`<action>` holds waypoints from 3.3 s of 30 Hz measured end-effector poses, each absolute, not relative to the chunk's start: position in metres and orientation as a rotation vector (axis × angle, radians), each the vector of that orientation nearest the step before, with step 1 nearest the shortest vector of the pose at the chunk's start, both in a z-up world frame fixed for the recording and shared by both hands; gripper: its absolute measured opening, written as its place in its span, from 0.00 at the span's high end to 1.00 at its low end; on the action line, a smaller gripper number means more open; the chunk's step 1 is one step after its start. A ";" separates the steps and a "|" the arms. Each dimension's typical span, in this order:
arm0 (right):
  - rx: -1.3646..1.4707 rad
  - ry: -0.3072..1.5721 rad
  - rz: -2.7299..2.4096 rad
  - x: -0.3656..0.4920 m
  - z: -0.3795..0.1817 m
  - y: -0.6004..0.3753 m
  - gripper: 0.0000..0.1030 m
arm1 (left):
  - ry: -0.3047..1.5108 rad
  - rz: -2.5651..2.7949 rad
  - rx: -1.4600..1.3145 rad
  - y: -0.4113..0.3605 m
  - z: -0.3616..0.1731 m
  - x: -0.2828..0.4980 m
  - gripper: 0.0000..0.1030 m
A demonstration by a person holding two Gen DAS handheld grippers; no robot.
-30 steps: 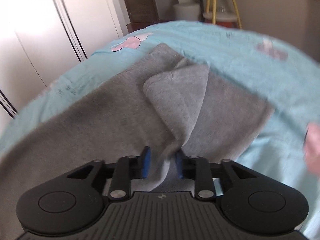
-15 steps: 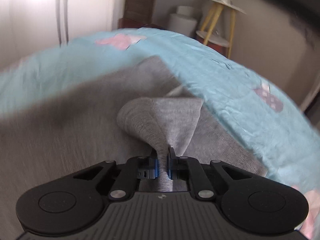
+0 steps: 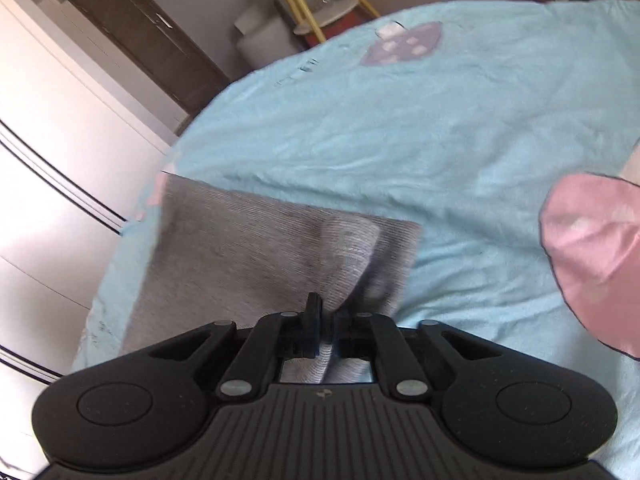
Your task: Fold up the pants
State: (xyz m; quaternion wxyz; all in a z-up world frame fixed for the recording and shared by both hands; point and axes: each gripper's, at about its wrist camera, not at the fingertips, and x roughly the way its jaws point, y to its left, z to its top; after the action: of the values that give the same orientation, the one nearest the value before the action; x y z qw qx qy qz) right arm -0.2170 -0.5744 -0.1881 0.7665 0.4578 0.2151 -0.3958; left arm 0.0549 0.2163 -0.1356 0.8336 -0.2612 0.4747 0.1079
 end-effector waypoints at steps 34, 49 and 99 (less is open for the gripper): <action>1.033 0.351 -0.807 -0.245 -0.138 -0.568 0.96 | 1.023 0.219 -0.602 0.240 -0.119 0.038 0.95; 0.707 0.464 -0.888 -0.212 -0.118 -0.519 0.46 | 0.899 0.235 -0.271 0.166 -0.088 0.053 0.21; 0.666 0.634 -0.467 -0.176 -0.149 -0.562 0.74 | 1.011 0.198 -0.198 0.092 -0.146 0.093 0.21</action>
State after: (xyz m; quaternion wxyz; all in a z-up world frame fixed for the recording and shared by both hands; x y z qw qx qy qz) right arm -0.1757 -0.5618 -0.1488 0.8700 0.3187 0.3029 -0.2232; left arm 0.0932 0.0922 -0.1460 0.8655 -0.0947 0.4828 0.0944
